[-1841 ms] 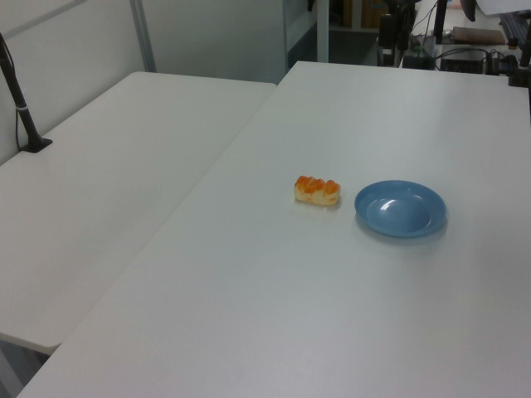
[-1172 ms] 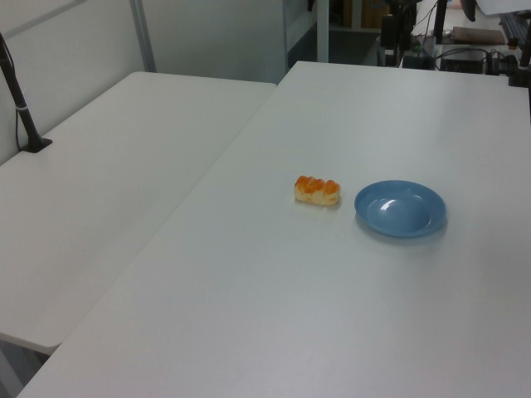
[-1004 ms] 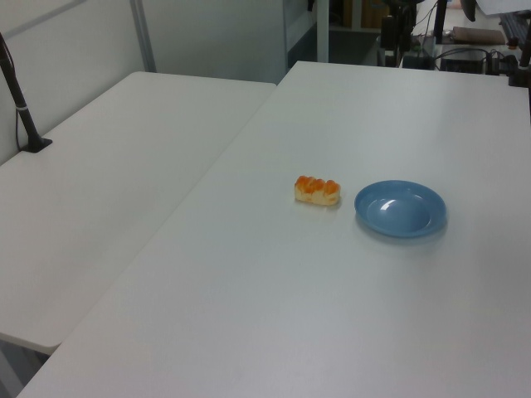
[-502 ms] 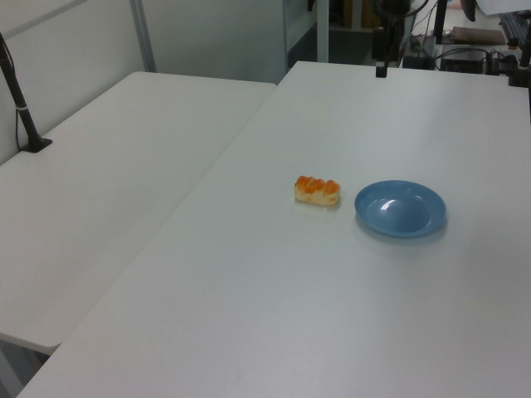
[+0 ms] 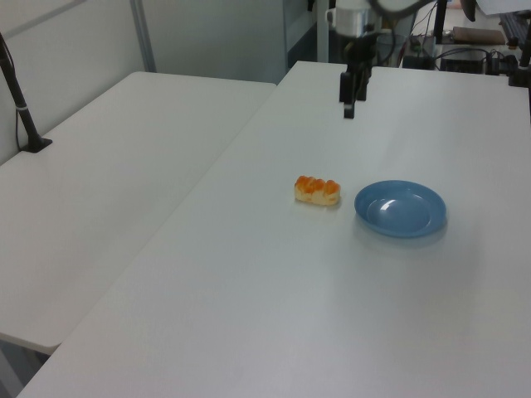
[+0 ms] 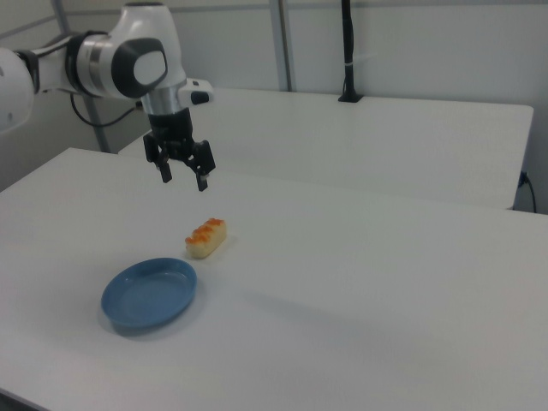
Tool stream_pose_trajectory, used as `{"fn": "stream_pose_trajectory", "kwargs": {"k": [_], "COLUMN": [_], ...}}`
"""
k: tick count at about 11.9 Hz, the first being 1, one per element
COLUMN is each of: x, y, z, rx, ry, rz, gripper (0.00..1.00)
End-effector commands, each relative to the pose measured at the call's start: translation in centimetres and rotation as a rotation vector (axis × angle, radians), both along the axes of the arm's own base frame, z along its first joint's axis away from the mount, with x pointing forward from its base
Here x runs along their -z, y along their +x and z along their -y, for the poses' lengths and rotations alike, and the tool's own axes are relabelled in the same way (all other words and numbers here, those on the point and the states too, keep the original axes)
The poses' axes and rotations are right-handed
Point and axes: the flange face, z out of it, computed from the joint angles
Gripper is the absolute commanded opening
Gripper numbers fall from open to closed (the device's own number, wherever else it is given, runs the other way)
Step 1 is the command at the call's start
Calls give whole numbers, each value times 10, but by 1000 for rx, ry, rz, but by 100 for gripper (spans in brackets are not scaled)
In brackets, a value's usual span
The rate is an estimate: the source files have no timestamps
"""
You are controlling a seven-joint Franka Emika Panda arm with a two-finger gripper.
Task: Put the bread on a plate
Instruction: 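Move the open gripper over the bread roll and lower it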
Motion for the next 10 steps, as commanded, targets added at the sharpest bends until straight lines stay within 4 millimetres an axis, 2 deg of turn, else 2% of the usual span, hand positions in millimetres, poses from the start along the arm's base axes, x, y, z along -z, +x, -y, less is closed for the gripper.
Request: {"fn": "stream_pose_trajectory", "kwargs": {"k": [1,3,6,8,10], "x": [43,73,108,133,159], "y": [18,28,37,42,48], "z": [-21,-38,-41,-52,-57], "rx": [29,21,20,3,73], "ry": [-2,-11,-17,-25,-28], "rz": [17,21,4,5,14], "gripper": [100,100,100,100,100]}}
